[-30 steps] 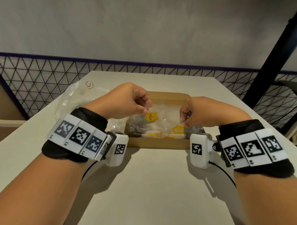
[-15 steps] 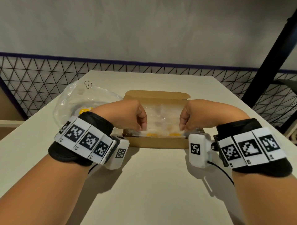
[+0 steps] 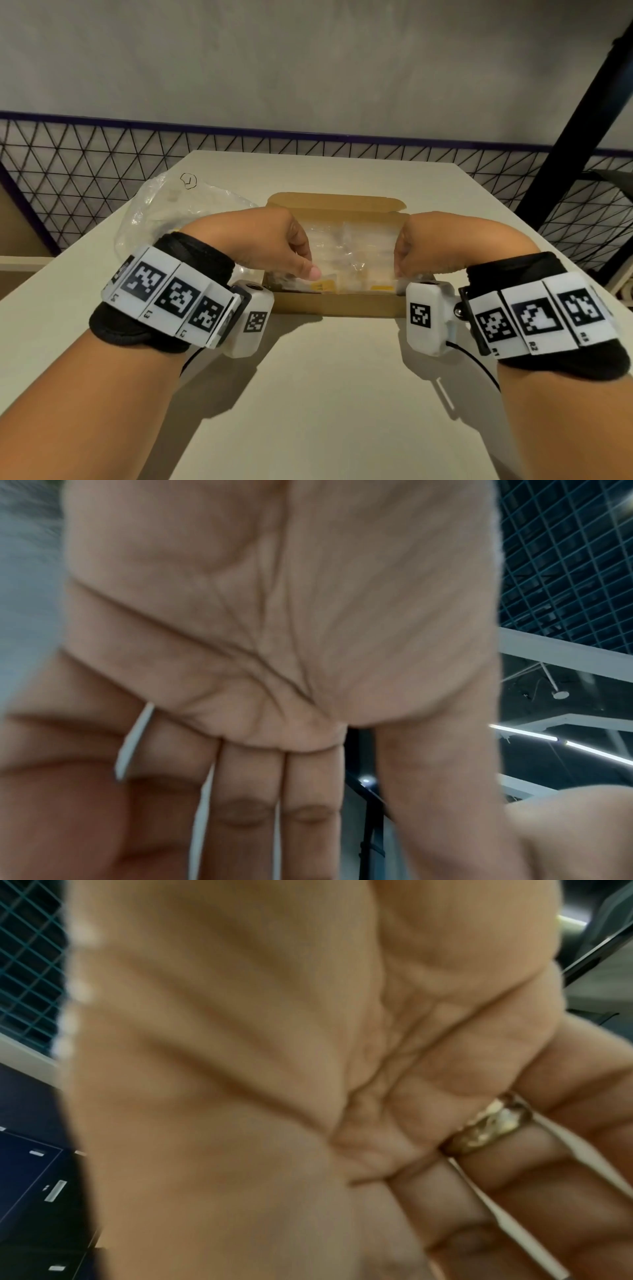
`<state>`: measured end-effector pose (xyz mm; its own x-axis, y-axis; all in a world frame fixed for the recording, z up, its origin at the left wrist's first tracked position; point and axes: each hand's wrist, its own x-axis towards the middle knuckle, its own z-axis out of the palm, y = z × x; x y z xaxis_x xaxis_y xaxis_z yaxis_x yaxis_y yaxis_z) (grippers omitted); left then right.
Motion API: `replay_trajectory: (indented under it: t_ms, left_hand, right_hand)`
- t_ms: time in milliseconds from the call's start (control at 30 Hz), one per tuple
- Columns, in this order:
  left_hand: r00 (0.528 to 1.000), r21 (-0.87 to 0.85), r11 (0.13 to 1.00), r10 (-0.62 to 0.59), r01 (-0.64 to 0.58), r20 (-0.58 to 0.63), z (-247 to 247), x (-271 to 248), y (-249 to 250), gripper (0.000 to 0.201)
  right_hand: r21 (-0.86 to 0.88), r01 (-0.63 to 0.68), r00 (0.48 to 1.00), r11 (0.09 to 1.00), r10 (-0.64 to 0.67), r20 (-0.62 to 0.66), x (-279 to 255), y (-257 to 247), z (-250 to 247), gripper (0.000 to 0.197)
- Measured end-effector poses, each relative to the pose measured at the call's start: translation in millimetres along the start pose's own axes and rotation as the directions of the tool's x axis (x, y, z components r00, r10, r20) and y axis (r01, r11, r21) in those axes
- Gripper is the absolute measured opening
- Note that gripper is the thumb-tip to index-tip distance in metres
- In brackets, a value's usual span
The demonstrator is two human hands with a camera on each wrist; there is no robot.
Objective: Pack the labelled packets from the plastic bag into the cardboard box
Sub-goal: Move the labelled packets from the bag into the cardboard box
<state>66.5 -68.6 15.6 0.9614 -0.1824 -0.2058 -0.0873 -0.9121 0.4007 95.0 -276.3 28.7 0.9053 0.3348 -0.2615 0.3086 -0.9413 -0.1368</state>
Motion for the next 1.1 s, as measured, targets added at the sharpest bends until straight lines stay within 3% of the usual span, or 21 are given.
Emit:
replay_trajectory:
  t_ms: [100,267,367,533,600,667,733,900,1100]
  left_hand:
    - [0.998,0.019,1.000,-0.001,0.000,0.059,-0.3,-0.1,-1.0,0.030]
    - [1.000,0.143,0.990,0.020,-0.021,0.006,9.2,4.4,0.5,0.009]
    - [1.000,0.145,0.989,0.028,-0.027,-0.007,9.8,5.4,1.9,0.010]
    - [0.999,0.143,0.989,0.039,-0.036,-0.014,11.4,4.9,4.1,0.012]
    - [0.997,0.134,0.990,0.049,-0.042,-0.055,9.8,4.5,5.2,0.018]
    - [0.991,0.139,0.989,0.065,-0.048,-0.118,8.5,4.4,5.8,0.033]
    - [0.989,0.167,0.985,0.060,-0.037,-0.134,9.6,4.9,6.6,0.049]
    - [0.997,0.196,0.981,0.009,0.005,-0.073,15.4,7.6,7.9,0.074]
    - [0.997,0.165,0.986,-0.022,0.033,-0.071,15.5,6.8,7.6,0.073]
  right_hand:
    - [0.088,0.075,0.995,0.993,-0.068,-0.075,-0.3,-1.7,-1.1,0.004]
    - [0.011,0.172,0.985,0.985,-0.172,-0.027,1.5,-10.8,6.4,0.005]
    - [-0.022,0.147,0.989,0.989,-0.148,-0.022,5.2,-8.8,7.7,0.015]
    - [0.008,0.120,0.992,0.993,-0.119,-0.047,7.1,-5.6,7.2,0.016]
    - [0.008,0.091,0.993,0.996,-0.090,-0.075,8.8,-5.6,6.6,0.027]
    - [-0.016,0.062,0.996,0.998,-0.063,-0.057,11.3,-5.6,7.1,0.055]
    - [-0.046,0.045,0.999,0.998,-0.046,-0.025,11.7,-7.5,8.3,0.071]
    - [-0.027,0.044,0.999,0.999,-0.044,0.012,10.7,-9.1,9.3,0.062]
    - [-0.001,0.040,0.999,0.999,-0.040,0.004,9.8,-8.6,10.1,0.061]
